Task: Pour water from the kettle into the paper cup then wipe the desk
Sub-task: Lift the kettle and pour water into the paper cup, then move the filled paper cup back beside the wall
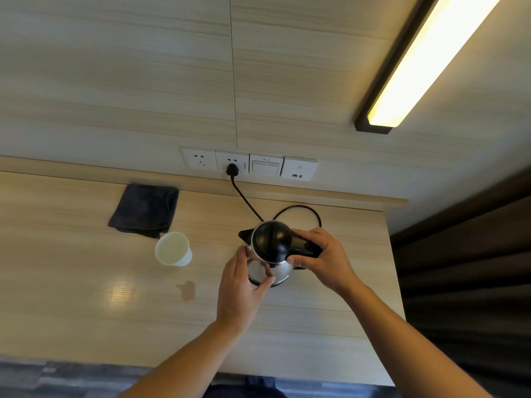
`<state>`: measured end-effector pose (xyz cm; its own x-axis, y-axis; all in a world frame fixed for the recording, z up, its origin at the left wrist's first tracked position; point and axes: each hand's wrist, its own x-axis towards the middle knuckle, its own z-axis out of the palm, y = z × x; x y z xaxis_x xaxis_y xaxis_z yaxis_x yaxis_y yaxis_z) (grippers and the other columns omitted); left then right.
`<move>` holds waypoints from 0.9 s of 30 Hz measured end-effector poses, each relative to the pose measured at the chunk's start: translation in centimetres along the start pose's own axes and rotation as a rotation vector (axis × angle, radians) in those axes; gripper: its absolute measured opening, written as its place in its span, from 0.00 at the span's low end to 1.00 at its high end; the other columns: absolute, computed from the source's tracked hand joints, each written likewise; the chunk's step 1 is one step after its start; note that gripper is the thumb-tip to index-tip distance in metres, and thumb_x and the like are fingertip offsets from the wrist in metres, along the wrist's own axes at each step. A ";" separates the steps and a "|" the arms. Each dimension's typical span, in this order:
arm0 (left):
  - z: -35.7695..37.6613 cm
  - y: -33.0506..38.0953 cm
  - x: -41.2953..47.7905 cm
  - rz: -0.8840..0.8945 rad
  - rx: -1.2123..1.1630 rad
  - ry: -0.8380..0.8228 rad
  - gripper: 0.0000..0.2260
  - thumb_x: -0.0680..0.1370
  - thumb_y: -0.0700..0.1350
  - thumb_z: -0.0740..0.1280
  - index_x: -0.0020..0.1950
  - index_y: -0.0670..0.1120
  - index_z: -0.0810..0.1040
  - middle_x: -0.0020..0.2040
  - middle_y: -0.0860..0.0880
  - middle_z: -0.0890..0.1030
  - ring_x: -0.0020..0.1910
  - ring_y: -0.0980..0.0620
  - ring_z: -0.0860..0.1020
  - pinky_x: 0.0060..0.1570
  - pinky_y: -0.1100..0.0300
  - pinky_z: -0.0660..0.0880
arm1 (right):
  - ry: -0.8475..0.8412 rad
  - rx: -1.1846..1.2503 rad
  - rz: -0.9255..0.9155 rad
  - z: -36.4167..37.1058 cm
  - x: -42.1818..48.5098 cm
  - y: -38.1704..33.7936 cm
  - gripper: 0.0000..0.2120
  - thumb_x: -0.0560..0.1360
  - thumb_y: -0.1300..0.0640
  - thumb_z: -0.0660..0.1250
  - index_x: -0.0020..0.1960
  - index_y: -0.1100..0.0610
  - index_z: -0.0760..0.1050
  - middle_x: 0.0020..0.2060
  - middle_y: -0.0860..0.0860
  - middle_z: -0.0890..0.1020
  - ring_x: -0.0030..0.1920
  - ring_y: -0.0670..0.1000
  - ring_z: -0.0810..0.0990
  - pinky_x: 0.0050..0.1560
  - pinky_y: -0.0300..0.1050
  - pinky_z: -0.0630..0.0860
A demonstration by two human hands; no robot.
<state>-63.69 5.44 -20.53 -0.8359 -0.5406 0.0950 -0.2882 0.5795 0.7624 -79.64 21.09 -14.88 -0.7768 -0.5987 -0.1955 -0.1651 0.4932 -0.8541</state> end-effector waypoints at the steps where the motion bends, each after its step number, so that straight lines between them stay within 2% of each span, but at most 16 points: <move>1: -0.2 0.1 0.0 -0.001 -0.011 -0.006 0.35 0.71 0.55 0.79 0.73 0.44 0.72 0.61 0.50 0.81 0.63 0.53 0.78 0.61 0.57 0.80 | -0.004 -0.040 -0.009 0.0 -0.1 -0.1 0.27 0.69 0.52 0.82 0.66 0.44 0.79 0.53 0.46 0.79 0.53 0.45 0.79 0.56 0.44 0.79; 3: -0.9 0.1 0.0 0.011 -0.028 -0.021 0.35 0.71 0.55 0.79 0.74 0.45 0.72 0.63 0.51 0.82 0.65 0.54 0.78 0.63 0.57 0.80 | -0.011 -0.169 -0.023 0.1 -0.4 -0.2 0.29 0.71 0.47 0.81 0.69 0.45 0.77 0.56 0.44 0.77 0.56 0.47 0.78 0.61 0.51 0.78; 6: -3.3 -0.7 0.0 -0.008 0.007 -0.043 0.37 0.71 0.55 0.79 0.75 0.42 0.72 0.68 0.45 0.81 0.68 0.50 0.77 0.68 0.58 0.74 | 0.014 -0.416 -0.045 0.2 -0.7 -1.8 0.36 0.71 0.39 0.77 0.76 0.46 0.70 0.64 0.43 0.73 0.63 0.48 0.70 0.69 0.51 0.69; 8: -5.7 -2.0 0.2 0.000 0.077 -0.052 0.37 0.72 0.56 0.77 0.75 0.39 0.72 0.69 0.41 0.81 0.69 0.45 0.78 0.68 0.57 0.71 | 0.070 -0.516 -0.131 1.0 -0.8 -4.1 0.38 0.71 0.39 0.76 0.76 0.48 0.69 0.67 0.46 0.74 0.67 0.49 0.70 0.72 0.52 0.66; 11: -10.0 -4.5 0.8 -0.031 0.126 -0.028 0.36 0.72 0.54 0.79 0.75 0.41 0.72 0.70 0.42 0.79 0.69 0.44 0.78 0.68 0.50 0.77 | 0.095 -0.567 -0.290 4.0 -0.7 -8.7 0.34 0.73 0.40 0.73 0.74 0.52 0.71 0.68 0.49 0.77 0.69 0.50 0.73 0.72 0.52 0.67; 14: -13.9 -7.5 1.9 -0.086 0.134 0.024 0.36 0.70 0.52 0.82 0.73 0.43 0.73 0.69 0.44 0.79 0.68 0.45 0.77 0.66 0.49 0.77 | -0.051 -0.614 -0.356 8.6 -0.2 -12.4 0.33 0.76 0.40 0.70 0.76 0.51 0.69 0.71 0.48 0.75 0.68 0.49 0.75 0.70 0.49 0.73; 18: -17.4 -10.9 3.6 -0.095 0.157 -0.102 0.37 0.68 0.50 0.83 0.73 0.47 0.72 0.68 0.50 0.77 0.67 0.51 0.74 0.64 0.58 0.71 | -0.228 -0.665 -0.248 14.8 1.8 -13.6 0.38 0.77 0.39 0.71 0.80 0.52 0.62 0.73 0.50 0.72 0.70 0.52 0.74 0.68 0.51 0.75; 21: -18.6 -13.0 5.1 -0.106 0.186 -0.261 0.40 0.68 0.51 0.82 0.76 0.49 0.69 0.71 0.51 0.75 0.71 0.50 0.73 0.67 0.56 0.71 | -0.303 -0.668 -0.110 18.2 4.0 -13.0 0.43 0.74 0.40 0.74 0.81 0.53 0.59 0.76 0.51 0.69 0.72 0.55 0.72 0.70 0.53 0.73; 24: -18.5 -14.7 6.6 -0.111 0.180 -0.389 0.40 0.68 0.50 0.82 0.77 0.51 0.68 0.72 0.52 0.74 0.71 0.51 0.72 0.70 0.57 0.69 | -0.353 -0.681 -0.018 20.6 5.7 -12.1 0.46 0.73 0.41 0.76 0.82 0.54 0.57 0.78 0.52 0.67 0.74 0.58 0.70 0.74 0.54 0.67; 27: -17.7 -16.1 7.7 -0.115 0.180 -0.443 0.40 0.66 0.54 0.82 0.74 0.54 0.69 0.68 0.55 0.77 0.68 0.53 0.75 0.68 0.55 0.74 | -0.357 -0.640 0.050 22.5 6.6 -10.7 0.45 0.71 0.42 0.78 0.80 0.52 0.61 0.75 0.51 0.72 0.70 0.57 0.74 0.71 0.53 0.69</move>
<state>-57.26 -18.87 -20.78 -0.9008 -0.3191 -0.2945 -0.4341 0.6481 0.6257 -69.31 -2.36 -17.91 -0.5653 -0.6812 -0.4652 -0.5420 0.7318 -0.4131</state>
